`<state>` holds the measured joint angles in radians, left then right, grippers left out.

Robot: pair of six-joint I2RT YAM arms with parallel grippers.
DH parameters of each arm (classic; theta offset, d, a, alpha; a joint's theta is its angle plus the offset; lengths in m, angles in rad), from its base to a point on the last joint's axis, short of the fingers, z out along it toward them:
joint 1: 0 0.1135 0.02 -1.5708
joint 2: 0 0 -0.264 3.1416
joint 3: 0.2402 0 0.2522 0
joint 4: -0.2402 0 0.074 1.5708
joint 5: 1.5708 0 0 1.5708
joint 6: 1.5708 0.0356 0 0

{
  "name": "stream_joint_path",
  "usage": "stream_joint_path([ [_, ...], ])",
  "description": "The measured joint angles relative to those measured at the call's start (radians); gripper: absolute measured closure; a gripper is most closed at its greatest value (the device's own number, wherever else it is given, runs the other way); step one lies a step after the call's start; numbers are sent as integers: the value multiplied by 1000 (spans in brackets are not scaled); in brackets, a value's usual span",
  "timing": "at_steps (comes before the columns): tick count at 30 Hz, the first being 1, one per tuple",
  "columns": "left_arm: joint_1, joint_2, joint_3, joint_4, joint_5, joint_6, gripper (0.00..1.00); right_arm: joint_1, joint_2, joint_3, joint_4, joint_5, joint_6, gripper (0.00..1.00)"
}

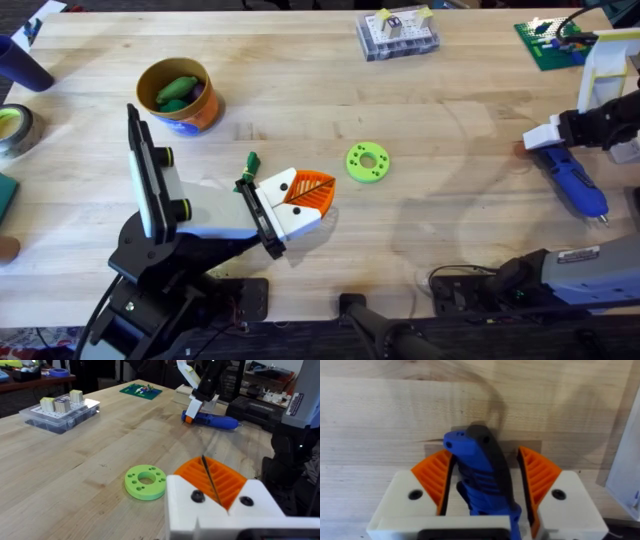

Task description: Pick up the gripper from the table and insert it into the empty holder that is missing its gripper. Then pick up a screw, insert it into the mounting hole, and use the screwdriver to tighten it. Finally, clean up the table by picking up the vegetable and placing it into the bucket.

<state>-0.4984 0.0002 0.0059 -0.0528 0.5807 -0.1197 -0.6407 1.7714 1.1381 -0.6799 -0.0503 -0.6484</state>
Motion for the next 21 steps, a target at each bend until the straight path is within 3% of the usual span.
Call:
stream_joint_path([
  [16,0,0,0,0,-1,0,986,0,0,0,-18,-1,-9,251],
  [21,0,0,0,0,-1,0,986,1,0,5,-68,3,-109,251],
])
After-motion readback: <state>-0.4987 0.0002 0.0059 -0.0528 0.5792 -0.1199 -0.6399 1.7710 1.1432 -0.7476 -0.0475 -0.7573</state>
